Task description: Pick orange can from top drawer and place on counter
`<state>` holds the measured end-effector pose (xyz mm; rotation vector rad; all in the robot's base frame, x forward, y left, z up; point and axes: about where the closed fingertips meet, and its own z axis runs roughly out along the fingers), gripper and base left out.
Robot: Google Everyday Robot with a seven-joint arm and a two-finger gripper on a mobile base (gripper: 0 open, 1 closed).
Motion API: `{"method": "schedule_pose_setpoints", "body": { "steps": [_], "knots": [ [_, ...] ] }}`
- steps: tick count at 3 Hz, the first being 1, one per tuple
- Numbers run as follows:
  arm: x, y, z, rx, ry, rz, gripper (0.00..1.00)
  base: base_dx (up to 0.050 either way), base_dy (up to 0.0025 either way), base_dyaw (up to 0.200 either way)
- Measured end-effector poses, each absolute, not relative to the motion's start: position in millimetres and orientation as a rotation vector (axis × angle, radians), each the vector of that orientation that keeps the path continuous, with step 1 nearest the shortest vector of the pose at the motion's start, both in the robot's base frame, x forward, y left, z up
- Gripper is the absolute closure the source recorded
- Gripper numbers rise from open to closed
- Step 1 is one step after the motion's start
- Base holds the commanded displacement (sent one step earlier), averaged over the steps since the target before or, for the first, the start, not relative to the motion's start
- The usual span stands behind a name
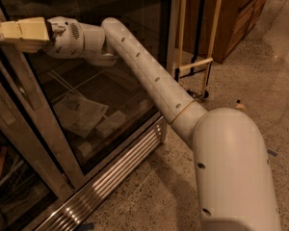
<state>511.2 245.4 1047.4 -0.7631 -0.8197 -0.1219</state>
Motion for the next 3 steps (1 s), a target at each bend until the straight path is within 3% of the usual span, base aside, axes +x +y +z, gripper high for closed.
{"method": "schedule_pose_setpoints", "body": {
  "steps": [3],
  "knots": [
    [511.2,245.9,1047.0,-0.768,-0.816,-0.133,1.0,0.0,0.0,0.0]
  ]
}}
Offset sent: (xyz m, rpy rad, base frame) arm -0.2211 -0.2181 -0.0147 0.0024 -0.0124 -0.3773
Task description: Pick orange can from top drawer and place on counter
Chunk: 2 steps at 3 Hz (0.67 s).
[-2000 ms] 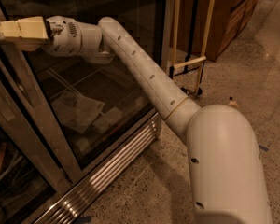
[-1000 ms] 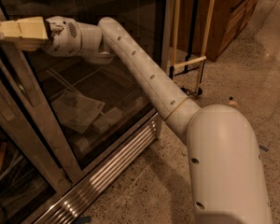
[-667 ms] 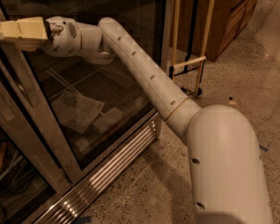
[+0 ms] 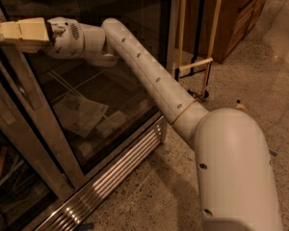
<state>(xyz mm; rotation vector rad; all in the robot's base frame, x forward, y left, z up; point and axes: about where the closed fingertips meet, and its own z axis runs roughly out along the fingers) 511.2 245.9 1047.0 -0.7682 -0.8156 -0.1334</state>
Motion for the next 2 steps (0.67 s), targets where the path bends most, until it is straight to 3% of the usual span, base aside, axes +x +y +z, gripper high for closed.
{"method": "schedule_pose_setpoints", "body": {
  "steps": [2],
  "knots": [
    [510.4,245.6,1046.5,-0.771,-0.813,-0.139,1.0,0.0,0.0,0.0]
  ]
}}
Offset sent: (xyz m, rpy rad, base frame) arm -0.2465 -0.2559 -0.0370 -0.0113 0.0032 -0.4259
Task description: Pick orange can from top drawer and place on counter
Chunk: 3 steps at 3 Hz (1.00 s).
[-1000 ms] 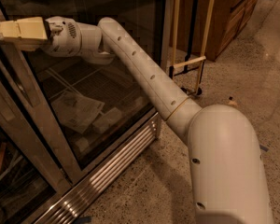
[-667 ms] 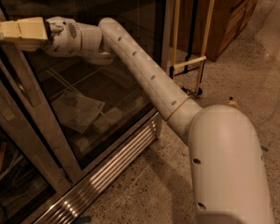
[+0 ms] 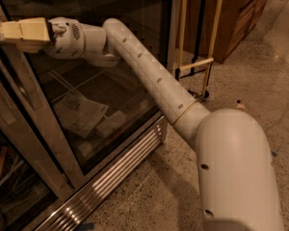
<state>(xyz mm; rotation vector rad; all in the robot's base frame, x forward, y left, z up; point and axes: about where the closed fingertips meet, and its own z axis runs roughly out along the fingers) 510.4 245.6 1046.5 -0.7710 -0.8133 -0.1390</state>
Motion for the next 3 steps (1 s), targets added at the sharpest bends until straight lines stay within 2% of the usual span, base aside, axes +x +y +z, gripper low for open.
{"method": "schedule_pose_setpoints", "body": {
  "steps": [3],
  "knots": [
    [508.9,249.4,1047.3,-0.767,-0.853,-0.168,1.0,0.0,0.0,0.0]
  ]
}}
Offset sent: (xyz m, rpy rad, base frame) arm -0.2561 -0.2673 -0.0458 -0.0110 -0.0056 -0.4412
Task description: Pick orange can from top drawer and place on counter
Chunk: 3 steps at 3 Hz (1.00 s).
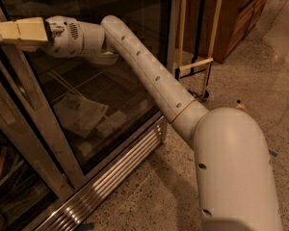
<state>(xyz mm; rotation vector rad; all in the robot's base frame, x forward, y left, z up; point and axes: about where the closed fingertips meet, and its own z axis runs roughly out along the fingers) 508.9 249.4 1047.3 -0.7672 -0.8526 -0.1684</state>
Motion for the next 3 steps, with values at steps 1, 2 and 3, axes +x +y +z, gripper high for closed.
{"method": "schedule_pose_setpoints", "body": {
  "steps": [1,2,3],
  "knots": [
    [509,249,1047,-0.767,-0.853,-0.168,1.0,-0.049,-0.00001,0.0],
    [509,249,1047,-0.767,-0.853,-0.168,1.0,0.0,0.0,0.0],
    [524,247,1054,-0.767,-0.853,-0.169,1.0,0.0,0.0,0.0]
  ]
}}
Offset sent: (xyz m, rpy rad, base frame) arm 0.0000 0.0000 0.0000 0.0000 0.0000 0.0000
